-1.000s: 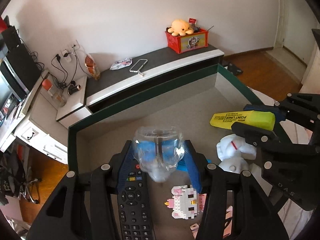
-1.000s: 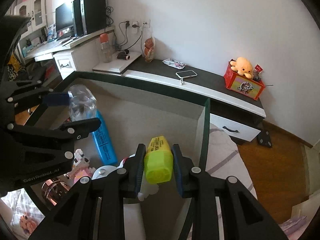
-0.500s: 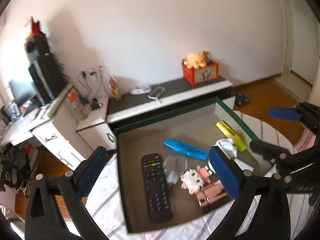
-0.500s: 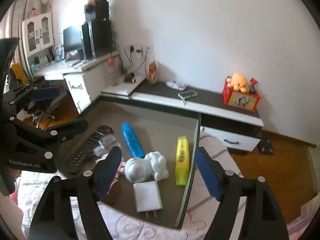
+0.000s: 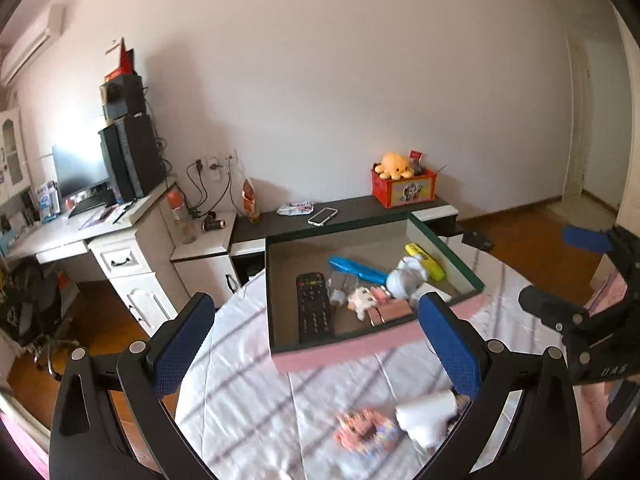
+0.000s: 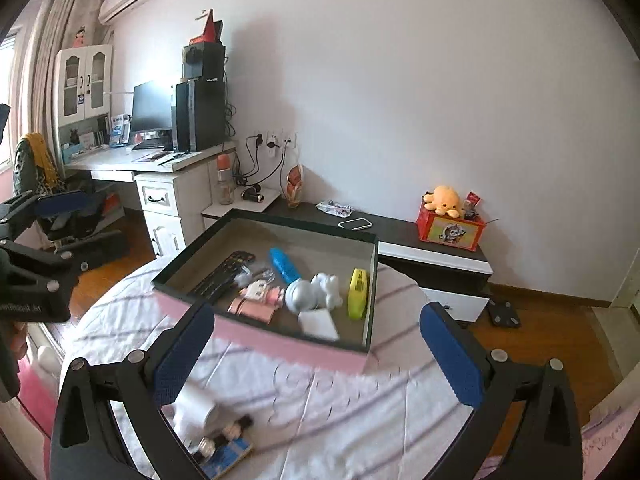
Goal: Organize rigid objects
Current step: 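Withdraw both tools from the box back toward the remaining items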
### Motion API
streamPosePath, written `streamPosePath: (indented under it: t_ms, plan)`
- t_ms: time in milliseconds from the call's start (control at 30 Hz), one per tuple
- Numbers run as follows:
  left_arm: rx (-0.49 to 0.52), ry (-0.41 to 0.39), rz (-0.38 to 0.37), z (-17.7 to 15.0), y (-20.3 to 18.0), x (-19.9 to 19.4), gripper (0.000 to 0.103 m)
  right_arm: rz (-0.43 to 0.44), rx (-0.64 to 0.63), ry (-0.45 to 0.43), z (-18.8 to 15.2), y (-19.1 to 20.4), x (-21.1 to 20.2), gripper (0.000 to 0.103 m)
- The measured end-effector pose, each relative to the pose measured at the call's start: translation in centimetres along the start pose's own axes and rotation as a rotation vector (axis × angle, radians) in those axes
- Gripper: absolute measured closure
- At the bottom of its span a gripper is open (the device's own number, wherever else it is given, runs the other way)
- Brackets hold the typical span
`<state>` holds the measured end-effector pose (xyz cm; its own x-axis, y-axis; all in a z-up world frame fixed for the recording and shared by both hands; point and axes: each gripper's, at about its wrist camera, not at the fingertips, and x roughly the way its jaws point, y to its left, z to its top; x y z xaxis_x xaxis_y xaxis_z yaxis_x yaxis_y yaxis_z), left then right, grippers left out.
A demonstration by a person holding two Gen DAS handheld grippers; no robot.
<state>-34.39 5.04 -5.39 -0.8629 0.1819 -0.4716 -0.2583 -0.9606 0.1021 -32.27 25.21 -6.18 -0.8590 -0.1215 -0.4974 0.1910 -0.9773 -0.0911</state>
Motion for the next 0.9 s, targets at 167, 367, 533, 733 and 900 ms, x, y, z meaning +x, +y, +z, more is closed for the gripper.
streamPosePath:
  t_ms: [167, 367, 533, 733, 900]
  plan:
    - [-0.005, -0.010, 0.022, -2.3, -0.8, -2.8, 0.000, -0.032, 0.032, -0.020, -1.8, 0.5, -3.2, 0.000]
    - [-0.074, -0.002, 0.020, -5.0, -1.5, -5.6, 0.000, -0.049, 0.066, -0.035, -3.9, 1.1, -6.1, 0.000]
    - [-0.068, 0.013, -0.008, -6.1, -2.2, -6.6, 0.000, -0.055, 0.105, -0.020, -5.2, 1.3, -6.9, 0.000]
    - [-0.077, 0.020, 0.010, -6.7, -1.8, -7.3, 0.000, -0.056, 0.118, 0.014, -6.6, 1.8, -7.2, 0.000]
    - [-0.063, 0.041, 0.036, -7.4, -1.7, -7.0, 0.000, -0.062, 0.119, 0.024, -7.0, 2.5, -7.2, 0.000]
